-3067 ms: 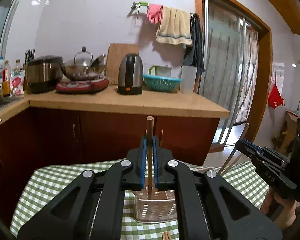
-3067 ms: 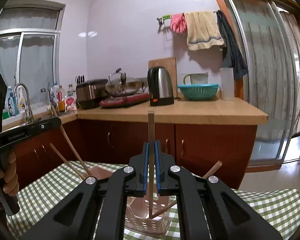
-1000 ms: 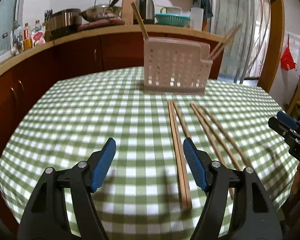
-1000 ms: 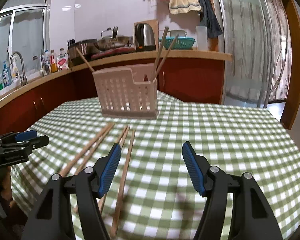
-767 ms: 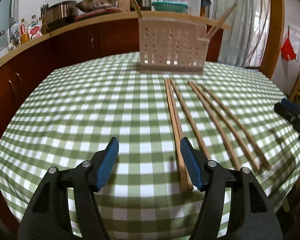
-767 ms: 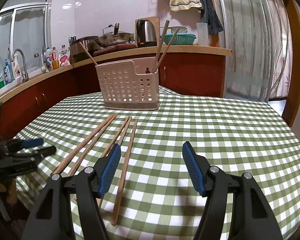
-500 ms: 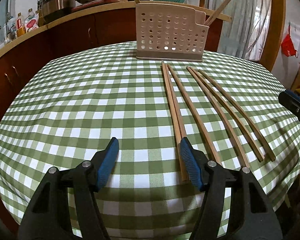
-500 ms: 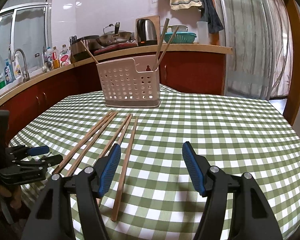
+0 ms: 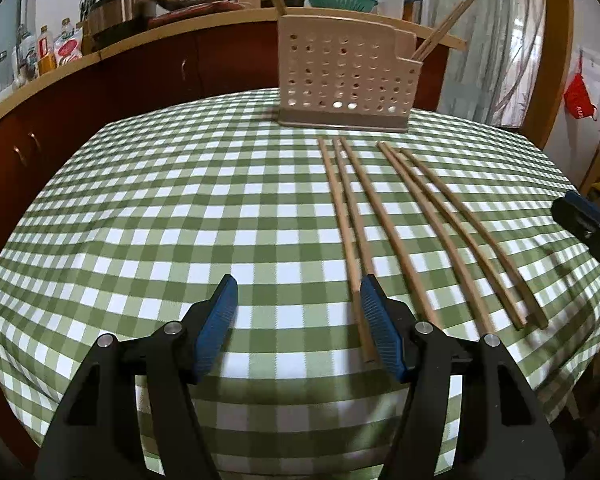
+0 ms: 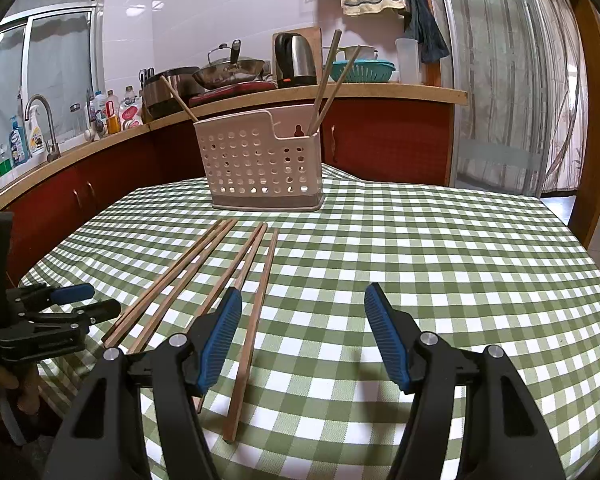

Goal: Organize utensils
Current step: 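Move both open grippers back down to the chopsticks on the table, then close the left gripper on a chopstick while the right gripper closes on another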

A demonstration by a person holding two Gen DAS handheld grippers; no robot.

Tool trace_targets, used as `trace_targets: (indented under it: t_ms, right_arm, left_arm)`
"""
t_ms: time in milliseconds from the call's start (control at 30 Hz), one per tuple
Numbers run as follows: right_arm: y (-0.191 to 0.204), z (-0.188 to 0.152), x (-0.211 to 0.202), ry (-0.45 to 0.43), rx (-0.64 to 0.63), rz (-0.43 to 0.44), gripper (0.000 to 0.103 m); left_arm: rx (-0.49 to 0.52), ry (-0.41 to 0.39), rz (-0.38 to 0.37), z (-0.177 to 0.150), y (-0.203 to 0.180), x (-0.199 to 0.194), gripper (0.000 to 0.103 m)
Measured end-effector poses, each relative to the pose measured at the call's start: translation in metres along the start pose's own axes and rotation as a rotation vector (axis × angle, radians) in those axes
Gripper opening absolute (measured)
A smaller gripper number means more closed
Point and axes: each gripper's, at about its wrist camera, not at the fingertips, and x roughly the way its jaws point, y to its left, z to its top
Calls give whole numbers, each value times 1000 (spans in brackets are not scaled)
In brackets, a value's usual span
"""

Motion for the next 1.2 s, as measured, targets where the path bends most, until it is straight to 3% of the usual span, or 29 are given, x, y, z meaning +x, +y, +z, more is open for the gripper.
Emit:
trace_targets:
  t_ms: [400, 600, 733, 833, 1000, 1200]
  right_arm:
    - [-2, 1, 1, 2, 8, 0, 63]
    - [-2, 0, 1, 7, 6, 1, 63]
    - [-3, -2, 2, 17, 8, 4, 60]
    - [-3, -5, 2, 29, 10, 9, 59]
    - [0, -12, 2, 55, 4, 22, 56]
    - [10, -24, 4, 105, -12, 52, 48]
  left_arm:
    - [-9, 29, 13, -4, 3, 7, 62]
    - [25, 38, -12, -8, -6, 9, 45]
    - [34, 29, -23, -10, -7, 6, 24]
    - [40, 25, -25, -11, -5, 5, 16]
    - [38, 23, -19, -12, -4, 4, 8]
    - [45, 22, -13, -12, -4, 4, 7]
